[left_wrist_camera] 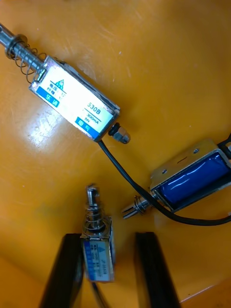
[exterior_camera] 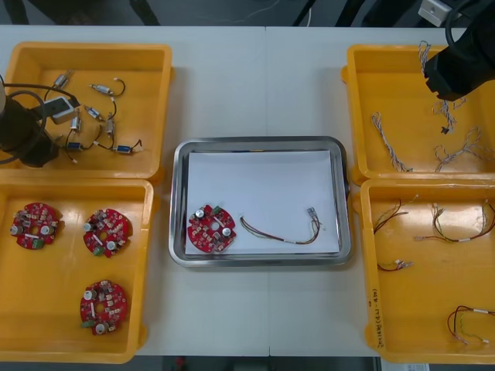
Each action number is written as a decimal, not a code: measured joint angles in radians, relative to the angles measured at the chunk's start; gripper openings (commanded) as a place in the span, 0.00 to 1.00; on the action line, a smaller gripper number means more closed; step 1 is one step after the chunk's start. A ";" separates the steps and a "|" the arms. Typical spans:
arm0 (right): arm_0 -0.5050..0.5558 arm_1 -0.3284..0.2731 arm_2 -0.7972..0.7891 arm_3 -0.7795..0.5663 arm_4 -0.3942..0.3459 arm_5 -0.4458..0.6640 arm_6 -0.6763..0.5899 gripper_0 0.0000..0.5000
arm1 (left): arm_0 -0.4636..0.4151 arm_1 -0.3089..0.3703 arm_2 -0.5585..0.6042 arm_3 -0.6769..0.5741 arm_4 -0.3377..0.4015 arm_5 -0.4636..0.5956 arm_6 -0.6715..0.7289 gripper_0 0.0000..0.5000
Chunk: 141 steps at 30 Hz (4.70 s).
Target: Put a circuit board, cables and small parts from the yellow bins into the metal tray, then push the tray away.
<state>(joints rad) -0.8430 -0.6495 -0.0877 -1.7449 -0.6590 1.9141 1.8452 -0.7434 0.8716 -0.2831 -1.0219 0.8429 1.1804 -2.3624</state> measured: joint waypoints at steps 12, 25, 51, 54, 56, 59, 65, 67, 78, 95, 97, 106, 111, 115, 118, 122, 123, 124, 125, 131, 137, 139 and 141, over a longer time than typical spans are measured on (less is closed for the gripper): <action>0.010 0.057 0.084 -0.145 -0.026 0.002 0.001 0.00 | -0.001 0.002 -0.001 0.003 0.017 0.000 0.000 0.00; 0.008 0.059 0.259 -0.165 -0.177 0.002 0.041 0.00 | -0.059 0.003 0.035 0.004 0.022 0.163 0.000 0.00; -0.045 -0.046 0.501 -0.166 -0.262 0.002 0.247 0.00 | -0.089 -0.029 0.154 -0.488 -0.098 0.669 0.545 0.00; -0.045 -0.046 0.501 -0.166 -0.277 0.002 0.247 0.00 | -0.089 -0.053 0.158 -0.555 -0.101 0.715 0.546 0.00; -0.045 -0.046 0.501 -0.166 -0.279 0.002 0.247 0.00 | -0.089 -0.073 0.159 -0.603 -0.102 0.729 0.547 0.00; -0.045 -0.046 0.501 -0.166 -0.280 0.002 0.247 0.00 | -0.089 -0.107 0.159 -0.674 -0.103 0.729 0.552 0.00; -0.045 -0.046 0.501 -0.166 -0.260 0.002 0.247 0.00 | -0.089 -0.183 0.159 -0.796 -0.102 0.731 0.614 0.00; -0.045 -0.046 0.501 -0.167 -0.246 0.002 0.247 0.00 | -0.089 -0.208 0.159 -0.822 -0.094 0.731 0.683 0.00; -0.045 -0.046 0.501 -0.166 -0.184 0.002 0.246 0.00 | -0.089 -0.328 0.154 -0.867 -0.087 0.732 0.944 0.00; -0.045 -0.048 0.501 -0.162 -0.159 0.002 0.242 0.00 | -0.089 -0.396 -0.120 -0.829 -0.141 0.732 1.432 0.00; -0.045 -0.050 0.501 -0.162 -0.159 0.002 0.240 0.00 | -0.089 -0.396 -0.143 -0.806 -0.140 0.729 1.453 0.00; -0.045 -0.057 0.500 -0.161 -0.159 0.002 0.237 0.00 | -0.089 -0.396 -0.222 -0.698 -0.142 0.576 1.451 0.00; -0.045 -0.058 0.500 -0.157 -0.159 0.002 0.235 0.00 | -0.089 -0.396 -0.258 -0.631 -0.153 0.494 1.451 0.00; -0.045 -0.059 0.500 -0.152 -0.159 0.002 0.235 0.00 | -0.089 -0.396 -0.286 -0.586 -0.160 0.432 1.451 0.00; -0.045 -0.060 0.500 -0.151 -0.159 0.002 0.234 0.00 | -0.089 -0.396 -0.311 -0.557 -0.165 0.387 1.451 0.00; -0.045 -0.060 0.500 -0.151 -0.159 0.002 0.228 0.00 | -0.089 -0.396 -0.331 -0.533 -0.166 0.358 1.451 0.01; -0.045 -0.060 0.500 -0.151 -0.159 0.002 0.227 0.00 | -0.089 -0.396 -0.333 -0.533 -0.166 0.357 1.451 0.05; -0.045 -0.060 0.500 -0.151 -0.159 0.002 0.226 0.00 | -0.089 -0.396 -0.334 -0.533 -0.166 0.356 1.451 0.11; -0.045 -0.060 0.500 -0.150 -0.159 0.002 0.226 0.00 | -0.089 -0.396 -0.334 -0.533 -0.166 0.356 1.451 0.36; -0.045 -0.060 0.500 -0.150 -0.159 0.002 0.222 0.00 | -0.089 -0.396 -0.334 -0.532 -0.167 0.356 1.451 1.00; -0.045 -0.060 0.500 -0.150 -0.159 0.002 0.209 0.00 | -0.089 -0.396 -0.334 -0.532 -0.172 0.356 1.451 1.00; -0.045 -0.060 0.500 -0.150 -0.159 0.002 0.206 0.00 | -0.089 -0.396 -0.334 -0.532 -0.173 0.356 1.451 1.00; -0.045 -0.060 0.500 -0.150 -0.159 0.002 0.206 0.00 | -0.089 -0.396 -0.334 -0.532 -0.173 0.356 1.451 1.00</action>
<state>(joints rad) -0.8881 -0.7099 0.4128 -1.8945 -0.8183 1.9164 2.0511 -0.8326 0.4755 -0.6169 -1.5543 0.6695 1.5360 -0.9116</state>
